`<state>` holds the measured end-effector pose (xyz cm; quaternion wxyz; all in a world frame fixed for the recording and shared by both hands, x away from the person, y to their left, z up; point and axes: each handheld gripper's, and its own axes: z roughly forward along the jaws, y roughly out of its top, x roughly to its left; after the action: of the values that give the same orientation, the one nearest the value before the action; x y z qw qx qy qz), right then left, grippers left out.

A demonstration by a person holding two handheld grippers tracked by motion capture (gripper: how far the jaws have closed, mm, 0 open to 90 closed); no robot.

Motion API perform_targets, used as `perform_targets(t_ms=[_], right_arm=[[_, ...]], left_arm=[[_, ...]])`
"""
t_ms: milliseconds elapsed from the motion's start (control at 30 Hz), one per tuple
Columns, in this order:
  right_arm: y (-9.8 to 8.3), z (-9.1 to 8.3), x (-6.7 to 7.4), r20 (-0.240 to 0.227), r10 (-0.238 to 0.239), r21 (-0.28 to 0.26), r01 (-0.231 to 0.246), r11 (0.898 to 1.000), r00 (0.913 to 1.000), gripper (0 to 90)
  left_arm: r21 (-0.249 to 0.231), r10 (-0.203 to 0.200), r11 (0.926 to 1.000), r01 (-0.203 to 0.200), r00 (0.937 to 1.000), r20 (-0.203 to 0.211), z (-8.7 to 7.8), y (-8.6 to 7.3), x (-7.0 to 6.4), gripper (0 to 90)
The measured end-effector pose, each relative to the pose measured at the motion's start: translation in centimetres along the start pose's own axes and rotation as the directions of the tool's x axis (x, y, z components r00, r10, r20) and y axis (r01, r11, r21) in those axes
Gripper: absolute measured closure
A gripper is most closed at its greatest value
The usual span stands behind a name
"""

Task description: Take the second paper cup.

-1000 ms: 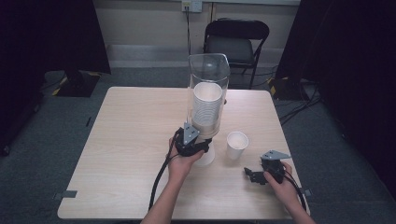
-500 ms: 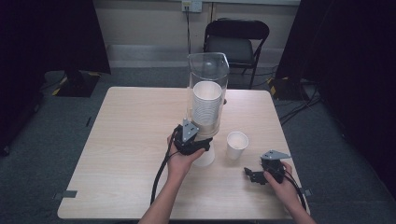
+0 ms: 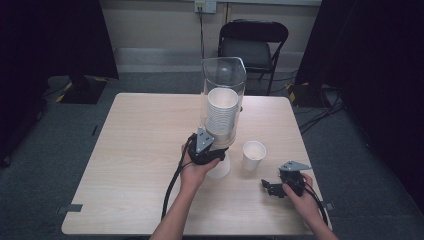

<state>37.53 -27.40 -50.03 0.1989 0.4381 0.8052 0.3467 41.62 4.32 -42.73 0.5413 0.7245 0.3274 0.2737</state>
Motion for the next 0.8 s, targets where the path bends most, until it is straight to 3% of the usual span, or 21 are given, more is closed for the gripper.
perform_targets(t_ms=[67, 100, 133, 167, 200, 233, 367, 400, 467, 567, 633, 700, 767, 800], right_arm=[[0.0, 0.0, 0.0, -0.001, -0.001, 0.000, 0.001, 1.000, 1.0000, 11.3], [0.0, 0.0, 0.0, 0.001, 0.003, 0.002, -0.004, 1.000, 1.0000, 11.3], [0.0, 0.0, 0.0, 0.001, 0.004, 0.002, -0.004, 1.000, 1.0000, 11.3], [0.0, 0.0, 0.1, 0.002, 0.005, 0.001, -0.005, 1.000, 1.0000, 11.3], [0.0, 0.0, 0.1, 0.001, 0.006, 0.002, -0.006, 1.000, 1.0000, 11.3], [0.0, 0.0, 0.1, 0.002, 0.005, 0.002, -0.005, 1.000, 1.0000, 11.3], [0.0, 0.0, 0.0, 0.001, 0.005, 0.001, -0.005, 1.000, 1.0000, 11.3], [0.0, 0.0, 0.0, 0.000, 0.003, 0.001, -0.003, 1.000, 1.0000, 11.3], [0.0, 0.0, 0.0, -0.002, 0.000, 0.001, 0.000, 1.000, 1.0000, 11.2], [0.0, 0.0, -0.1, -0.005, -0.004, 0.000, 0.004, 1.000, 1.0000, 11.2], [0.0, 0.0, -0.1, -0.005, -0.005, -0.001, 0.005, 1.000, 1.0000, 11.2], [0.0, 0.0, -0.1, -0.004, -0.005, -0.001, 0.005, 1.000, 1.0000, 11.2], [0.0, 0.0, -0.1, -0.004, -0.005, -0.001, 0.005, 1.000, 1.0000, 11.2], [0.0, 0.0, -0.1, -0.004, -0.005, -0.001, 0.005, 1.000, 1.0000, 11.2]], left_arm=[[0.030, 0.003, 0.9995, -0.003, 1.0000, -0.001, 0.2, -0.3, 0.0, 34.0], [0.102, -0.011, 0.9947, 0.011, 0.9999, -0.004, 0.4, -1.2, 0.1, 35.2], [0.210, -0.003, 0.9777, 0.007, 0.9999, -0.017, 0.7, -2.8, 0.2, 37.3], [0.366, 0.014, 0.9307, -0.012, 0.9999, -0.002, 1.2, -4.4, 0.0, 37.1], [0.342, -0.035, 0.9395, 0.025, 0.9992, 0.022, 1.3, -6.3, -0.3, 37.1], [0.296, -0.052, 0.9541, 0.042, 0.9982, 0.028, 0.9, -6.8, -0.4, 36.8], [0.279, -0.061, 0.9591, 0.047, 0.9971, 0.044, -0.1, -6.6, -0.1, 35.4], [0.286, -0.045, 0.9578, 0.029, 0.9978, 0.049, -0.4, -6.5, 0.1, 35.1], [0.302, -0.065, 0.9524, 0.046, 0.9965, 0.054, -0.7, -6.6, 0.5, 34.6], [0.300, -0.069, 0.9530, 0.046, 0.9954, 0.066, -1.1, -7.2, 0.8, 34.2], [0.303, -0.056, 0.9523, 0.031, 0.9957, 0.073, -1.5, -7.3, 0.7, 34.0], [0.307, -0.015, 0.9518, -0.011, 0.9965, 0.082, -1.9, -7.1, 0.6, 33.8], [0.307, -0.015, 0.9516, -0.014, 0.9956, 0.092, -2.2, -7.1, 0.6, 33.6], [0.326, 0.001, 0.9448, -0.035, 0.9948, 0.102, -2.5, -7.1, 0.8, 33.5]])
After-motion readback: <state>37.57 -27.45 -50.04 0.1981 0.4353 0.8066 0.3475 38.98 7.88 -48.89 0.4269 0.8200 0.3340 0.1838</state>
